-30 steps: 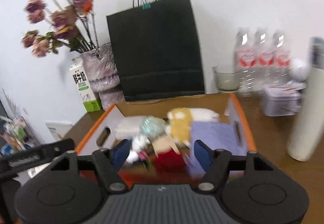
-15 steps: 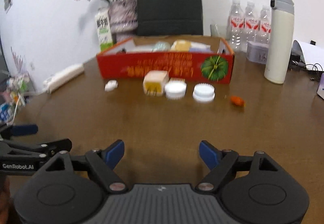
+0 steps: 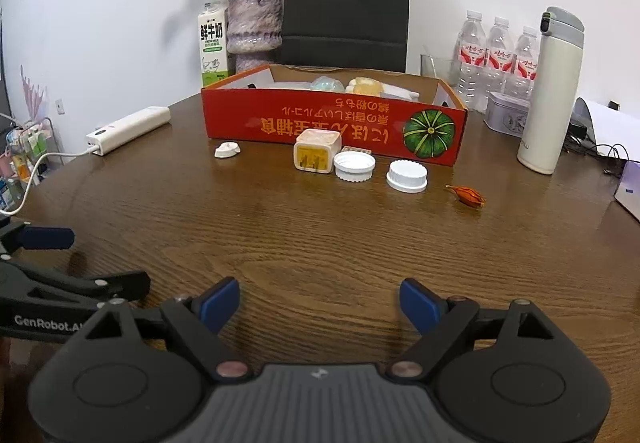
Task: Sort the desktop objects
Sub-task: 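Grasp another white lid with left tool while right tool grasps the white plug adapter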
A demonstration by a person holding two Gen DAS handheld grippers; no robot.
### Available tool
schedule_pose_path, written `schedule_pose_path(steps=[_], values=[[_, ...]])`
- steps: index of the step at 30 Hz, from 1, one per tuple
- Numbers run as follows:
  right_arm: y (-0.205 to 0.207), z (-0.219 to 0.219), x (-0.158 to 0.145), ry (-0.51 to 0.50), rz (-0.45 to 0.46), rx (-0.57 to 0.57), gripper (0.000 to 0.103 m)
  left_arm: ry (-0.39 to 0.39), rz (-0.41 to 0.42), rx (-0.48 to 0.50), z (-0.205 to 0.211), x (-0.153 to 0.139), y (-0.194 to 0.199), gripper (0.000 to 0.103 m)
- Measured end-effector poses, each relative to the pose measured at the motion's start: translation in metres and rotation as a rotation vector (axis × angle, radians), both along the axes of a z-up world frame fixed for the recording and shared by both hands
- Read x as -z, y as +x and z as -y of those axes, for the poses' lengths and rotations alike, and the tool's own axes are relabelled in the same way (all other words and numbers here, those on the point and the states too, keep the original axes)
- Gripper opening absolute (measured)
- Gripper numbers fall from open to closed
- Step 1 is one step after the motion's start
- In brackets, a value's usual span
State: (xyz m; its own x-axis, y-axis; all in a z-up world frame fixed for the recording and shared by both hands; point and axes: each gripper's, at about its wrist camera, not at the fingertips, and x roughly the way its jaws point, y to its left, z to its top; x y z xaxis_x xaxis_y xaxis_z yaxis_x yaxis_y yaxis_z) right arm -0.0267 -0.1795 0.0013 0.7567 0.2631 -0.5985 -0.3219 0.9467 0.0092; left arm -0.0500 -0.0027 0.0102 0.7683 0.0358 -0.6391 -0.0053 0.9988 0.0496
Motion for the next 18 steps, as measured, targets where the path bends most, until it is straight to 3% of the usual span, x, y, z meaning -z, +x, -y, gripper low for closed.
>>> schedule_pose_path(steps=[2,6,9,11,13,14,15,16,17,18], values=[[0.006,0.002,-0.001,0.022,-0.007,-0.011,0.087,-0.011,0.023,0.015,-0.002,-0.004,0.009,0.103],[0.048,0.003,-0.015,0.103,-0.023,-0.011,0.079,0.052,0.152,-0.021,-0.003,-0.023,0.052,0.103],[0.088,-0.01,-0.029,0.099,0.029,-0.023,0.077,0.037,0.162,-0.013,-0.007,-0.029,0.098,0.103],[0.12,-0.02,-0.034,0.113,0.017,-0.032,0.066,0.017,0.159,-0.005,-0.008,-0.03,0.128,0.102],[0.152,-0.029,-0.034,0.142,-0.023,-0.049,0.054,0.053,0.135,-0.017,-0.008,-0.023,0.157,0.098],[0.17,-0.035,-0.032,0.136,-0.063,-0.047,0.054,0.071,0.106,-0.011,-0.009,-0.018,0.169,0.091],[0.184,-0.04,-0.027,0.123,-0.098,-0.037,0.054,0.067,0.07,-0.007,-0.01,-0.013,0.18,0.075],[0.195,-0.045,-0.022,0.108,-0.127,-0.035,0.052,0.036,0.041,0.004,-0.013,-0.008,0.186,0.062],[0.199,-0.049,-0.018,0.093,-0.135,-0.038,0.043,-0.018,0.026,0.007,-0.017,-0.003,0.188,0.036],[0.199,-0.053,-0.015,0.082,-0.114,-0.045,0.041,-0.059,0.046,0.016,-0.02,-0.001,0.185,0.027]])
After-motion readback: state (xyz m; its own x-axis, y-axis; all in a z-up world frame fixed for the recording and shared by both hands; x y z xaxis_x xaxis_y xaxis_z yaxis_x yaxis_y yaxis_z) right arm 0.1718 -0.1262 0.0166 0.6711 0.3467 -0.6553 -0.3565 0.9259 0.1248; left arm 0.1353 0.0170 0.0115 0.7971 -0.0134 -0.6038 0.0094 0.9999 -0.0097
